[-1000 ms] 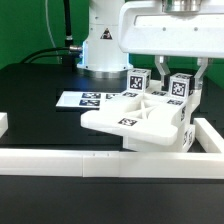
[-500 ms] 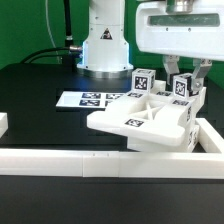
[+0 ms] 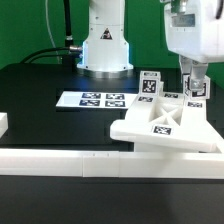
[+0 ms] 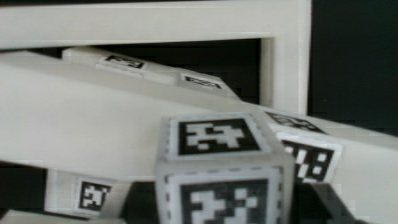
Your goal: Assemble chair
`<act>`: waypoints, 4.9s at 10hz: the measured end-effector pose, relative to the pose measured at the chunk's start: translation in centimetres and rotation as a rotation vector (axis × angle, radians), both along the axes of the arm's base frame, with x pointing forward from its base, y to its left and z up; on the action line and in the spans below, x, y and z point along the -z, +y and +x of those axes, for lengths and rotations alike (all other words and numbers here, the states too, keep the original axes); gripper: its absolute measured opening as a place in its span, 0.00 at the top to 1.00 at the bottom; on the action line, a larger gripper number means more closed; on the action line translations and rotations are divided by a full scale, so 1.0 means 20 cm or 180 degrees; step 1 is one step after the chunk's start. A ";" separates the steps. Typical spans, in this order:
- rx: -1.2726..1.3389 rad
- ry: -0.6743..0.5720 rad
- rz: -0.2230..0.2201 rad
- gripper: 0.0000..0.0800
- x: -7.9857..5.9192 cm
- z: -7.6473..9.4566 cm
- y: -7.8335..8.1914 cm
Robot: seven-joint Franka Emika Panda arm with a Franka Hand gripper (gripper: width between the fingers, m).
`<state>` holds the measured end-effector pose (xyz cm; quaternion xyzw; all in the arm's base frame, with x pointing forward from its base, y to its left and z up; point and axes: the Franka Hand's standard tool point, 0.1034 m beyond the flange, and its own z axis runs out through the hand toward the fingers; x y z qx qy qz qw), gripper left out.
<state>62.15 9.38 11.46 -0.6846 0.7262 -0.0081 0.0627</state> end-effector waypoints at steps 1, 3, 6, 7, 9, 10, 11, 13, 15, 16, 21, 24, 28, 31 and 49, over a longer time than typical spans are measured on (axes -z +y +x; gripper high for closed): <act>-0.0144 -0.0006 -0.0016 0.64 0.00 0.00 0.00; -0.0480 -0.0036 -0.0042 0.38 -0.02 0.02 0.01; -0.1341 -0.0122 -0.0115 0.20 -0.02 0.02 0.07; -0.1552 -0.0137 -0.0138 0.19 -0.02 0.02 0.06; -0.2050 -0.0183 -0.0194 0.19 -0.02 0.02 0.07; -0.2447 -0.0216 -0.0239 0.19 -0.02 0.02 0.07; -0.2819 -0.0246 -0.0280 0.19 -0.02 0.02 0.07; -0.3543 -0.0328 -0.0381 0.19 -0.02 0.03 0.07; -0.4116 -0.0348 -0.0478 0.19 -0.02 0.03 0.06; -0.4376 -0.0342 -0.0533 0.19 -0.02 0.03 0.06; -0.5027 -0.0327 -0.0656 0.34 -0.02 0.03 0.03; -0.4998 -0.0327 -0.0652 0.64 -0.02 0.03 0.03; -0.4245 -0.0301 -0.0573 0.64 -0.02 0.03 0.03; -0.3236 -0.0329 -0.0524 0.64 -0.02 0.05 0.04; 0.0892 -0.0077 0.0164 0.64 -0.02 0.03 0.04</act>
Offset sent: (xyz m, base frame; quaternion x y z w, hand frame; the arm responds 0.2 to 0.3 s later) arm 0.0058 0.0175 0.0037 -0.0151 -0.0072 -0.1577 0.9873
